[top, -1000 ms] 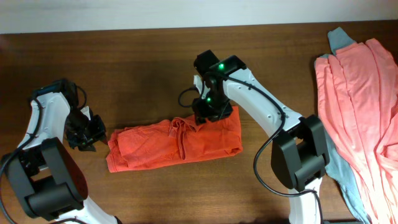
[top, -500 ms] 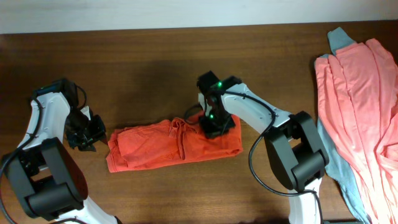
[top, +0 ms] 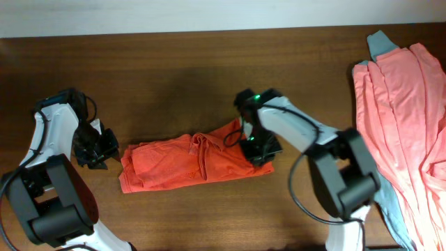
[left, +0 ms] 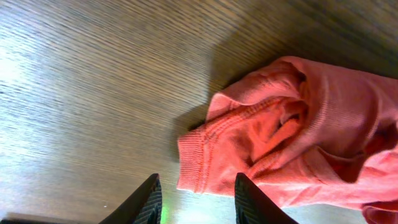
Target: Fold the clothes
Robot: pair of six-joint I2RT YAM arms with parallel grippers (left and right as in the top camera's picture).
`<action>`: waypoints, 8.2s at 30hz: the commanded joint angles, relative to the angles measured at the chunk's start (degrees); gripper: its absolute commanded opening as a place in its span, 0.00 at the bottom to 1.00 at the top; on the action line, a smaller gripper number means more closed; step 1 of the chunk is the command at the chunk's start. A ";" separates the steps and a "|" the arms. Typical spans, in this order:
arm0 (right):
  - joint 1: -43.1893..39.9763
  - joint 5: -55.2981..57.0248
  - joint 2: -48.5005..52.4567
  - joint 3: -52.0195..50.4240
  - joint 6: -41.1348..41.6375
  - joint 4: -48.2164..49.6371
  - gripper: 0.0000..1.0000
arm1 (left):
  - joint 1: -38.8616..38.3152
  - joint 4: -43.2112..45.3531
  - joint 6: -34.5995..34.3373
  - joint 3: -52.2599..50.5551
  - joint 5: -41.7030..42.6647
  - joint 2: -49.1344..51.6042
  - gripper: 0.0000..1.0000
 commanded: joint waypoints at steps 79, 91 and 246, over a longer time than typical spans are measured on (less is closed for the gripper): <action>-24.17 2.32 -21.27 0.55 -9.27 -9.40 0.33 | -53.77 13.14 11.45 10.05 -16.55 3.23 0.35; -24.17 2.32 -21.27 0.55 -9.27 -9.88 0.33 | -53.99 13.88 11.39 8.79 -15.52 8.41 0.36; -13.64 -24.74 -12.48 -17.16 -18.82 11.65 0.28 | -43.25 0.24 -12.39 6.14 -10.36 11.56 0.16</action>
